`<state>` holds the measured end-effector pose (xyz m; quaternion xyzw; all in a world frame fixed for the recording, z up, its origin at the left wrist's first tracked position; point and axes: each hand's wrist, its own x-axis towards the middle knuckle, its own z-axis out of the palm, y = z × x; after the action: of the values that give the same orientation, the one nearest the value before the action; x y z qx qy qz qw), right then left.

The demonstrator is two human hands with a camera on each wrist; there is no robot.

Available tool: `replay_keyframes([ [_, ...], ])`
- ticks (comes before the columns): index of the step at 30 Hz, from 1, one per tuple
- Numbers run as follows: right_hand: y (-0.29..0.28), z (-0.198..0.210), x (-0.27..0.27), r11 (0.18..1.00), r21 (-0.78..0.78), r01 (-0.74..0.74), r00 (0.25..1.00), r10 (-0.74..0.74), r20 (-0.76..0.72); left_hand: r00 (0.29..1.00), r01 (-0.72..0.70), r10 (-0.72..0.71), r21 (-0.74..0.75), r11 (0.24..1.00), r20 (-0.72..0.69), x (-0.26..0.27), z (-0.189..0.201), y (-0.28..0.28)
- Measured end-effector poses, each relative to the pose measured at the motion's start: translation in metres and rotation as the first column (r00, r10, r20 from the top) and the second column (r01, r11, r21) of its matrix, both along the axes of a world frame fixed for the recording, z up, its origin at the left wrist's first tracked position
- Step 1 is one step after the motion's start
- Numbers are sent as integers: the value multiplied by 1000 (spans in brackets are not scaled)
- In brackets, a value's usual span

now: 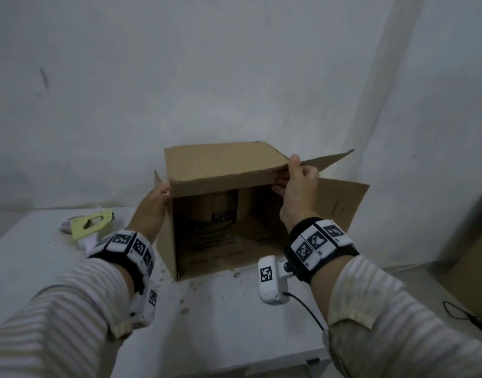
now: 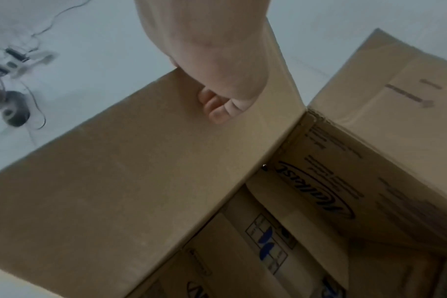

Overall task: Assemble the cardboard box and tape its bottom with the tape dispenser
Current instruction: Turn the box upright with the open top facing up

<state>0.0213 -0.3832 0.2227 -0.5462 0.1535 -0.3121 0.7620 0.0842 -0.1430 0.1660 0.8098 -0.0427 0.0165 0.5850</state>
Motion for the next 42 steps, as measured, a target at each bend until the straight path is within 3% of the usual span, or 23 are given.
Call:
replay_keyframes([
  [2,-2,2,12,986,-161,-40,999,40,-9,999,23,-20,-93,995,31,-5,-1,-7],
  [4,-5,-1,24,920,-389,-56,998,36,-58,998,-24,33,-173,985,46,-6,-7,-11],
  [6,-8,-6,35,782,-617,-90,990,3,-141,993,-109,118,-211,971,31,-6,-11,-17],
  [9,-15,-16,48,487,-845,-219,955,-71,-289,971,-228,234,-99,969,53,-5,-10,-27],
  [11,-21,-24,57,314,-904,-290,928,-136,-345,956,-282,287,-70,957,69,3,-9,-35],
  [14,-32,-37,69,128,-925,-358,907,-186,-377,914,-398,401,-55,916,65,18,-9,-43],
  [18,-45,-54,77,-60,-928,-369,915,-197,-351,843,-536,537,-56,842,8,26,-7,-56],
  [20,-49,-63,78,-108,-935,-337,930,-193,-313,839,-543,541,29,839,56,24,-5,-64],
  [22,-53,-69,78,-108,-949,-297,947,-159,-278,830,-557,546,163,814,113,22,-5,-71],
  [24,-59,-74,77,-58,-962,-266,960,-104,-259,809,-588,567,209,781,156,21,-7,-75],
  [27,-75,-83,72,140,-964,-226,968,-77,-238,788,-614,582,204,762,198,22,-11,-76],
  [31,-102,-96,64,374,-917,-137,943,-234,-237,757,-650,600,203,732,259,25,-19,-72],
  [34,-119,-100,64,422,-894,-149,928,-251,-274,764,-626,548,182,759,341,24,-28,-69],
  [39,-135,-90,70,513,-830,-218,931,-146,-335,805,-558,458,222,799,378,15,-41,-67],
  [42,-138,-90,78,544,-825,-155,967,-88,-239,816,-540,429,246,805,388,13,-45,-63],
])
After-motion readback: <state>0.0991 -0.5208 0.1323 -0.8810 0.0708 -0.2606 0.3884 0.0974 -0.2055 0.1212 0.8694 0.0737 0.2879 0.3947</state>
